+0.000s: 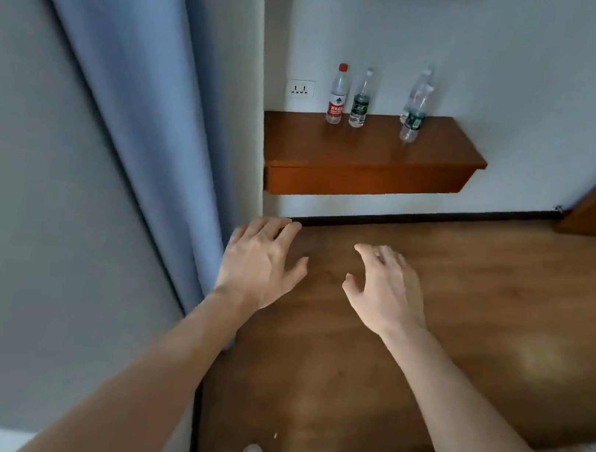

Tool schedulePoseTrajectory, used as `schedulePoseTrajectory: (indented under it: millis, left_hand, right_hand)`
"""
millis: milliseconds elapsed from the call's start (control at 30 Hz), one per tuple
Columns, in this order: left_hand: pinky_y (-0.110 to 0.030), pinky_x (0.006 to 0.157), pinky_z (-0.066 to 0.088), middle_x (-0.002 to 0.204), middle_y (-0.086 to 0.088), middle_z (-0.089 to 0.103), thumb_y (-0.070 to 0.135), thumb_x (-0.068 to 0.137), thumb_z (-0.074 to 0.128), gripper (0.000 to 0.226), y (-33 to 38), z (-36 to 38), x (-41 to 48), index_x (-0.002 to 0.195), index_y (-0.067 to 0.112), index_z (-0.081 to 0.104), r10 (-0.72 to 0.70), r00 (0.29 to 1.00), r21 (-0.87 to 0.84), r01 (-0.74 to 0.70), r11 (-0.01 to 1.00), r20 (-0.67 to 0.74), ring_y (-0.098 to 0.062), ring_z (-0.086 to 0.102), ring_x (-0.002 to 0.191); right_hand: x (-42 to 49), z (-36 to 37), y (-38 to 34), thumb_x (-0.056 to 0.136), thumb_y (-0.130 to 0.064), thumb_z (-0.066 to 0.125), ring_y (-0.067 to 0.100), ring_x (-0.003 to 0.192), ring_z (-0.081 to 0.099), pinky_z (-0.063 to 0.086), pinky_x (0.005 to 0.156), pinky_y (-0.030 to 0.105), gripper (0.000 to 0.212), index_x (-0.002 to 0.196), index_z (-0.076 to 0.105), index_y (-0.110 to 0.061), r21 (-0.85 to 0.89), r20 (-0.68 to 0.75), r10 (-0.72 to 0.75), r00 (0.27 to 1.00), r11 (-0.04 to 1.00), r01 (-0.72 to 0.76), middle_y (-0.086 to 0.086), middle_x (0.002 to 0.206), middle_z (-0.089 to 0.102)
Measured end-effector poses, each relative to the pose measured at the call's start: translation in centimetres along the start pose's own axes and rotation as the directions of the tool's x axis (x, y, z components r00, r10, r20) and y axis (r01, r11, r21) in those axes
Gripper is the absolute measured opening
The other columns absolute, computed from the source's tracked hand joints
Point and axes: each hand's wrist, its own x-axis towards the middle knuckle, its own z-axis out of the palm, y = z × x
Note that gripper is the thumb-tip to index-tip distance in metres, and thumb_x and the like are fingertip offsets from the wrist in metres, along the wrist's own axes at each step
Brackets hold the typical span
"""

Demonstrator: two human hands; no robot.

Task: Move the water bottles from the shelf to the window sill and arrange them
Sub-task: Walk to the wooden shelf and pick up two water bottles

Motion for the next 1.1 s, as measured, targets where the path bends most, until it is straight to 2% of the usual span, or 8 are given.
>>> schedulePoseTrajectory:
  millis: [267,533,667,933,1100]
  left_hand:
    - [-0.041,0.116,0.032,0.148,0.006,0.046,0.061,0.092,0.041,0.060,2.6,4.3,11.0,0.144,0.032,0.040,0.145,0.986,-0.040,-0.143,0.989,0.081,-0.018,0.039,0.138]
    - [-0.040,0.112,0.037,0.141,0.004,0.054,0.058,0.091,0.048,0.056,7.5,9.5,22.5,0.138,0.027,0.050,0.252,0.967,-0.115,-0.246,0.962,0.037,-0.017,0.045,0.132]
    - [-0.040,0.110,0.041,0.138,0.006,0.055,0.059,0.091,0.047,0.054,11.8,13.2,29.6,0.135,0.029,0.051,0.259,0.965,-0.136,-0.251,0.958,0.045,-0.015,0.047,0.130]
    - [-0.037,0.102,0.047,0.132,0.007,0.060,0.056,0.089,0.050,0.053,20.6,17.8,43.6,0.132,0.026,0.055,0.265,0.964,-0.140,-0.259,0.956,0.024,-0.013,0.052,0.124]
    - [-0.036,0.102,0.046,0.129,0.006,0.062,0.049,0.087,0.056,0.050,23.9,19.5,49.0,0.130,0.023,0.058,0.250,0.968,-0.138,-0.247,0.959,0.001,-0.014,0.054,0.123]
  right_hand:
    - [6.2,1.7,4.9,0.092,-0.046,0.061,0.021,0.130,0.053,0.044,0.109,0.039,0.054,0.141,0.049,-0.027,-0.024,0.028,0.168,0.985,0.986,-0.167,0.002,0.139,0.057]
    - [13.3,2.6,13.7,0.094,-0.042,0.058,0.022,0.131,0.052,0.043,0.110,0.040,0.052,0.141,0.048,-0.025,0.003,0.004,0.282,0.959,0.959,-0.282,0.003,0.139,0.056]
    - [19.1,2.6,19.9,0.095,-0.048,0.058,0.020,0.139,0.046,0.038,0.116,0.040,0.055,0.145,0.044,-0.029,0.021,0.028,0.318,0.948,0.948,-0.318,0.001,0.148,0.050]
    - [30.9,1.0,32.8,0.092,-0.052,0.060,0.020,0.136,0.049,0.043,0.112,0.041,0.056,0.142,0.047,-0.031,-0.019,-0.035,0.365,0.930,0.930,-0.366,0.000,0.144,0.055]
    - [34.9,1.6,38.9,0.093,-0.051,0.058,0.020,0.133,0.051,0.044,0.111,0.039,0.054,0.141,0.048,-0.030,-0.030,-0.007,0.372,0.928,0.928,-0.372,-0.001,0.142,0.056]
